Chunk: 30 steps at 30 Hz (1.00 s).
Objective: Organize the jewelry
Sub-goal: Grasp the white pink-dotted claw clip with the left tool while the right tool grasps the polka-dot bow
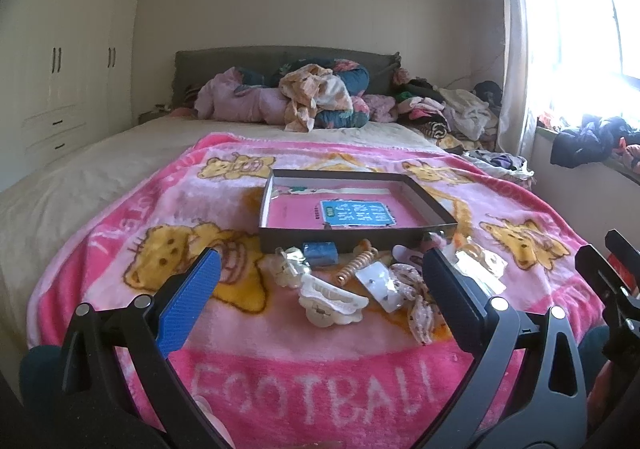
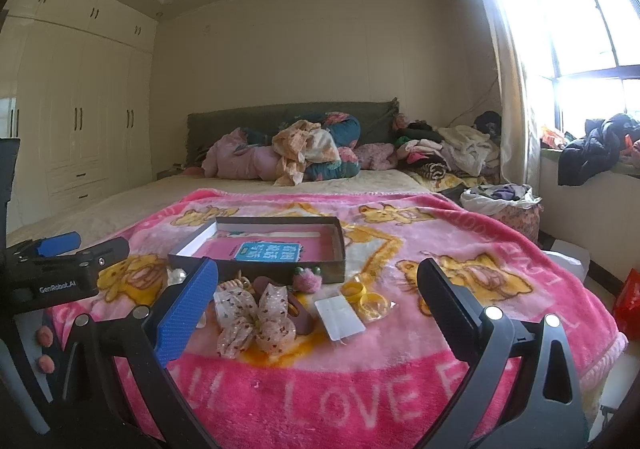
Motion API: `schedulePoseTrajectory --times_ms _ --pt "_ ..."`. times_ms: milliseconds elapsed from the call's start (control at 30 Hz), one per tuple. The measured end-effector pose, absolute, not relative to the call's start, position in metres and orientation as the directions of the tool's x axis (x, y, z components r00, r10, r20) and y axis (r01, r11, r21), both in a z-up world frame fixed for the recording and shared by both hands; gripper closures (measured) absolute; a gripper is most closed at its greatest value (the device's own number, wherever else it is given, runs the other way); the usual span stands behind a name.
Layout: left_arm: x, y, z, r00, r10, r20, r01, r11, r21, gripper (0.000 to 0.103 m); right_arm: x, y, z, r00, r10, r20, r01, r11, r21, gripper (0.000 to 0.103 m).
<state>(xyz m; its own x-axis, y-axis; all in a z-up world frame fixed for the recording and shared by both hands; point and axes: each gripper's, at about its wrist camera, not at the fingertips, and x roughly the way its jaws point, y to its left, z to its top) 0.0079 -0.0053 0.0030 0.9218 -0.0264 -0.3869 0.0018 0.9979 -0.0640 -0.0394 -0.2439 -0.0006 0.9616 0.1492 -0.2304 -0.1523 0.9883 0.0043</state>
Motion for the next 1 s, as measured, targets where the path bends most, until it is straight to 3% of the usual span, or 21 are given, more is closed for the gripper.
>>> schedulePoseTrajectory --times_ms 500,900,1000 --pt "0.04 0.047 -0.017 0.877 0.002 -0.48 -0.076 0.988 -0.135 0.011 0.003 -0.209 -0.019 0.896 0.242 -0.373 -0.268 0.963 -0.019 0.006" --pt "0.072 0.043 -0.049 0.801 -0.12 -0.586 0.016 0.984 -0.179 0.011 0.053 -0.208 -0.058 0.822 0.229 -0.522 -0.259 0.966 0.017 0.006" --pt "0.081 0.033 -0.057 0.784 -0.15 -0.602 0.06 0.984 -0.167 0.011 0.064 -0.209 -0.07 0.792 0.232 -0.565 -0.26 0.965 0.031 0.015"
